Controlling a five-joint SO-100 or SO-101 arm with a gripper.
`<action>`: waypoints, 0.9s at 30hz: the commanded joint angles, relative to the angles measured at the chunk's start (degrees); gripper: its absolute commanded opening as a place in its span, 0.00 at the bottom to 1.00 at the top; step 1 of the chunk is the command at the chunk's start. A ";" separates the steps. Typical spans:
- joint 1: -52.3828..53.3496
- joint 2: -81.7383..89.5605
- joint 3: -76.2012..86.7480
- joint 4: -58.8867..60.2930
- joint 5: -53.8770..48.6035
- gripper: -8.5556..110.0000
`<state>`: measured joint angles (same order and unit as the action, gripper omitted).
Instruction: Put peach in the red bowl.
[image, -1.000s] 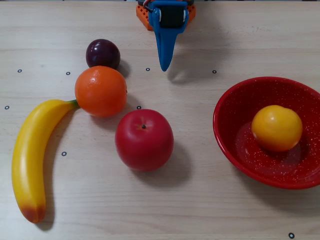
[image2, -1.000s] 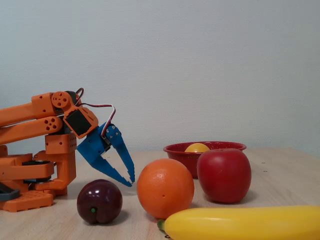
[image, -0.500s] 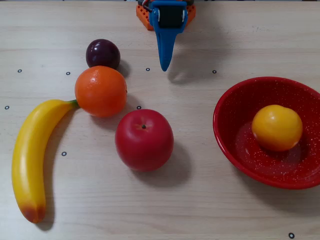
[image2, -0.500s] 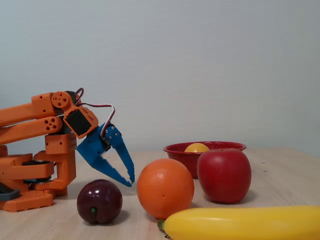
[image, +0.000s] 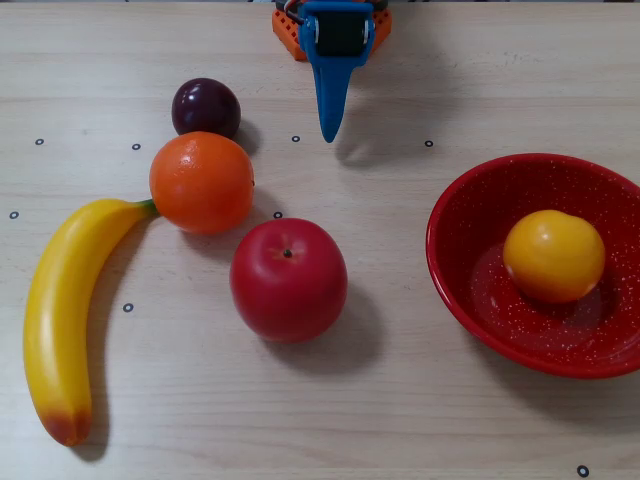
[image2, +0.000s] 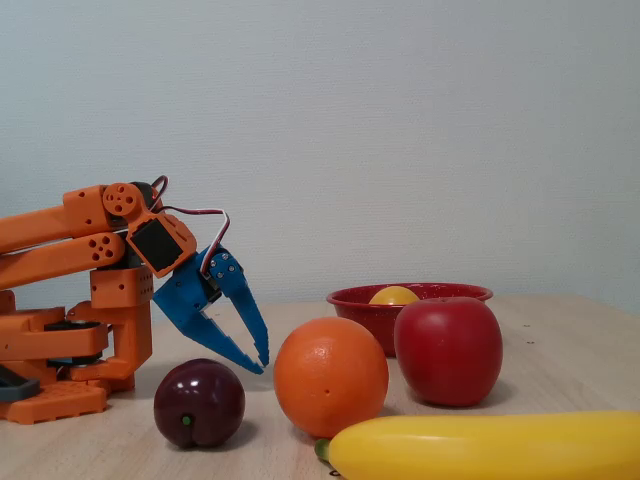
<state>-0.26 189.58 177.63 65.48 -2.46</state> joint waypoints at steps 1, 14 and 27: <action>-1.32 1.23 0.09 0.09 1.32 0.07; -0.53 1.23 0.00 0.09 1.76 0.07; -0.53 1.23 0.00 0.09 1.76 0.07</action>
<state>-0.79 189.58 177.63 65.48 -1.67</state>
